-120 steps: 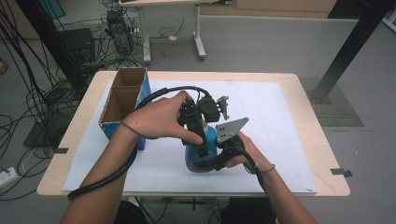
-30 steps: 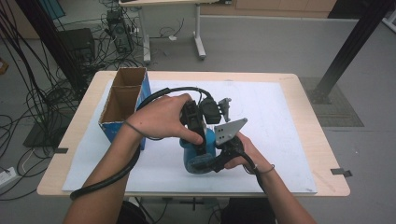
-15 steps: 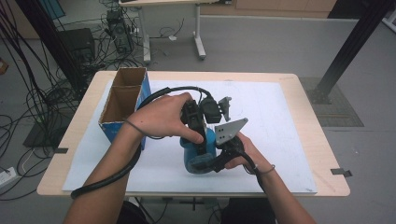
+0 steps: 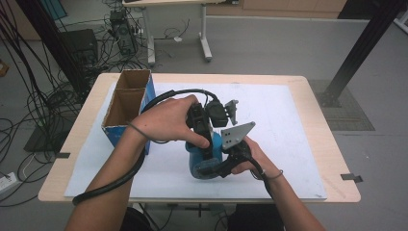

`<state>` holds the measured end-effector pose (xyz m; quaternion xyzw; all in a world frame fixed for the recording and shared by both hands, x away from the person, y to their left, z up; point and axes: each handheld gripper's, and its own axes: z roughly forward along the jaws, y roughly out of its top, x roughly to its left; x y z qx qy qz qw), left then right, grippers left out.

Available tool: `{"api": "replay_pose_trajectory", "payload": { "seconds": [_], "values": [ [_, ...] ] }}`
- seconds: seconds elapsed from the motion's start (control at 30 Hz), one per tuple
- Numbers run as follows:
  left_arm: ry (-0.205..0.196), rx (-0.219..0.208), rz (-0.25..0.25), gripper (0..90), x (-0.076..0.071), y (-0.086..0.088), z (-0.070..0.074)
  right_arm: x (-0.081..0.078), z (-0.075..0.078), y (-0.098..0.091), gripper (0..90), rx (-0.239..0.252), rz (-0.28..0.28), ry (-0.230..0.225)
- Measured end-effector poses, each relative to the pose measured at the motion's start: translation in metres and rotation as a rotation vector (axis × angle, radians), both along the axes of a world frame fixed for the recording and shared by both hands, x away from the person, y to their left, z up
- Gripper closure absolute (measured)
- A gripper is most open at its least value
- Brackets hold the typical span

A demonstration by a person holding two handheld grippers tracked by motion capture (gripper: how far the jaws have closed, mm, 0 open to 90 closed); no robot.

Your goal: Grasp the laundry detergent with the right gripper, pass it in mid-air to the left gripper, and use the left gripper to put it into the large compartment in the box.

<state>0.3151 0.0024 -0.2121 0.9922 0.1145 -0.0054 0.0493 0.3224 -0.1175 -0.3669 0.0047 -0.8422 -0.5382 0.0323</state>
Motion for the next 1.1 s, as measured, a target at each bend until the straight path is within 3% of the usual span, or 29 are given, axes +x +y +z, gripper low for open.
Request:
{"api": "replay_pose_trajectory", "payload": {
  "seconds": [1.1],
  "values": [
    [-0.003,-0.001,0.002,35.5,0.0006,0.0017,0.0005,0.001,-0.0004,0.0021,40.9,0.007,0.003,0.007]
  ]
}}
